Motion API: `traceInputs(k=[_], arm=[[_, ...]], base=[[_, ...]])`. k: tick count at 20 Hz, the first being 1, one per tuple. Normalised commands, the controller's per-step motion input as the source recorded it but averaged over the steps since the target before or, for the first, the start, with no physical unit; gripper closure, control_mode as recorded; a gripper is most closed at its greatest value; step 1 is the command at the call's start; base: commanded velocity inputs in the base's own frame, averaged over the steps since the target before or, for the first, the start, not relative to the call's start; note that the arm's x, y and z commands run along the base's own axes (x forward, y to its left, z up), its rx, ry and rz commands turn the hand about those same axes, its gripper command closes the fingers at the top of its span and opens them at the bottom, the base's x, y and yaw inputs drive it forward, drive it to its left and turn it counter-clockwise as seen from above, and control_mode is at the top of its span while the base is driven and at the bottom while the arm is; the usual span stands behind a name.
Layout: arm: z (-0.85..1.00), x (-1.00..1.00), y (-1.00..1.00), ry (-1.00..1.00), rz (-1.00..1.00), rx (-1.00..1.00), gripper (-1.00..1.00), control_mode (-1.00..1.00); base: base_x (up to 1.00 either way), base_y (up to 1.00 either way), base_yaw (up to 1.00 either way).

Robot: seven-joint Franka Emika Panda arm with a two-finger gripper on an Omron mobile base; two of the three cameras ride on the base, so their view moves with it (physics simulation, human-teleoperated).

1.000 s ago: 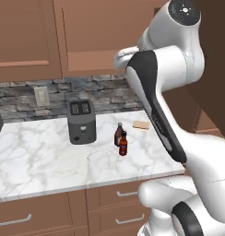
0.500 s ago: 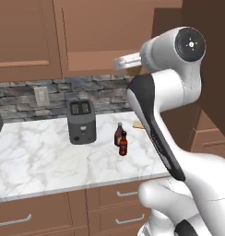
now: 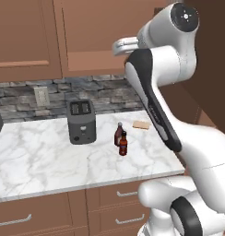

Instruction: There are various items on the counter. Only move the condiments/shakers into the cabinet.

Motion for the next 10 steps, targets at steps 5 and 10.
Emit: traceInputs(k=[5,10], arm=[[-0.11,0.22,0.00,-0.02,0.00,0.00,1.00,-1.00],[-0.39,0.01,0.00,-0.12,0.00,-0.01,1.00,-1.00]], base=[[0.00,0.00,0.00],[0.00,0.00,0.00]])
